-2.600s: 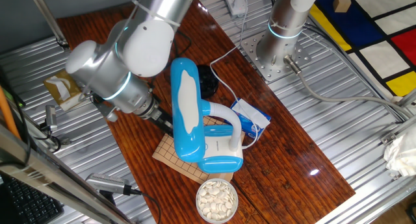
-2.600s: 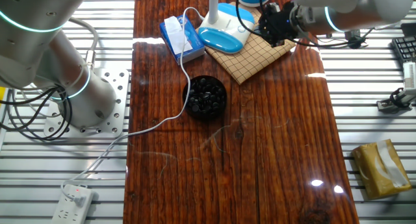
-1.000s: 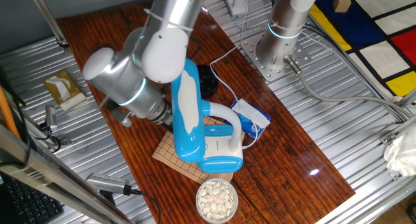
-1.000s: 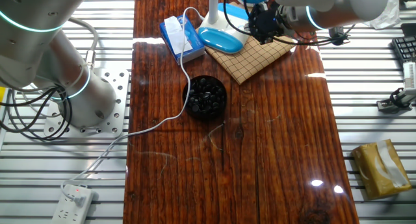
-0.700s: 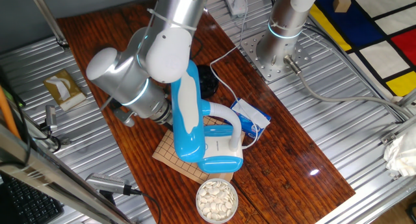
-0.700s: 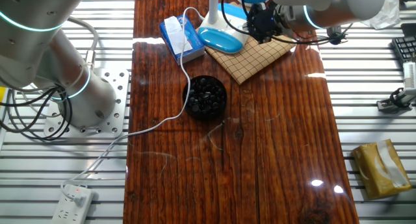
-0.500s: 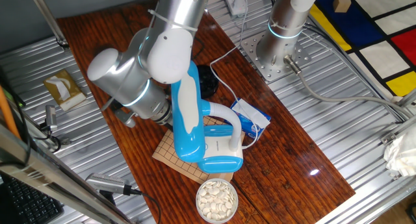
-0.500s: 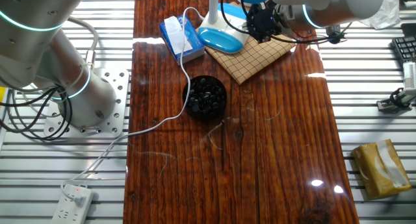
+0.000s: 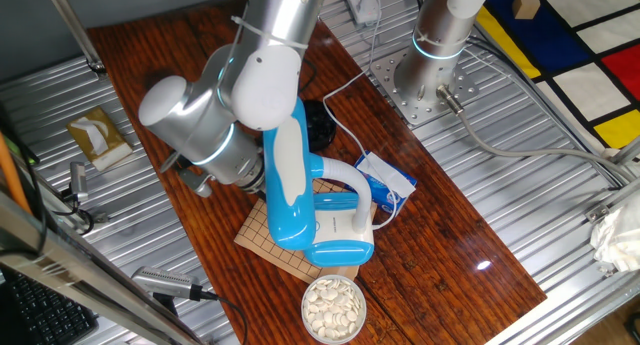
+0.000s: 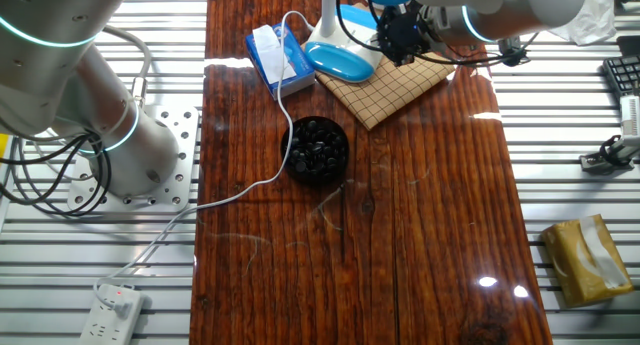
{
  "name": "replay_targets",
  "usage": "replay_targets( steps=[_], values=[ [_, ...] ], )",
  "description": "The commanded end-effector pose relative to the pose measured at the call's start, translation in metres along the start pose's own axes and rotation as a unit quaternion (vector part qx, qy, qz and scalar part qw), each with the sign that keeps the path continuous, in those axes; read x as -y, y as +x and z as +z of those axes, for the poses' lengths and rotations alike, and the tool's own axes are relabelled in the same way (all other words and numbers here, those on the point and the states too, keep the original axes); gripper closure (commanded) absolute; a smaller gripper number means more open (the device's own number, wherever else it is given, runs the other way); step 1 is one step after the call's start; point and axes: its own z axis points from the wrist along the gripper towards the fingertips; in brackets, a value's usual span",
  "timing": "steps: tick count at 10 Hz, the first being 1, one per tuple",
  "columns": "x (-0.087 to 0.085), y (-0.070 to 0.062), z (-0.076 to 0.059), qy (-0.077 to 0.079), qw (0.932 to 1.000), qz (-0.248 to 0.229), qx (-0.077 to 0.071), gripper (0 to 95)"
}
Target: Turn on the desk lamp by pressing the button
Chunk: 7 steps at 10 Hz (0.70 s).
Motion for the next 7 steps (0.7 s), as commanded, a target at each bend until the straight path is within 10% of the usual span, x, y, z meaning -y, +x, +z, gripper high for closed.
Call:
replay_targets(
  steps=[1, 7],
  values=[
    [0.0004, 0.0, 0.0018, 0.001, 1.0, 0.0, 0.002, 95.0],
    [0.0014, -0.0003, 0.0067, 0.002, 1.0, 0.003, 0.002, 95.0]
  ],
)
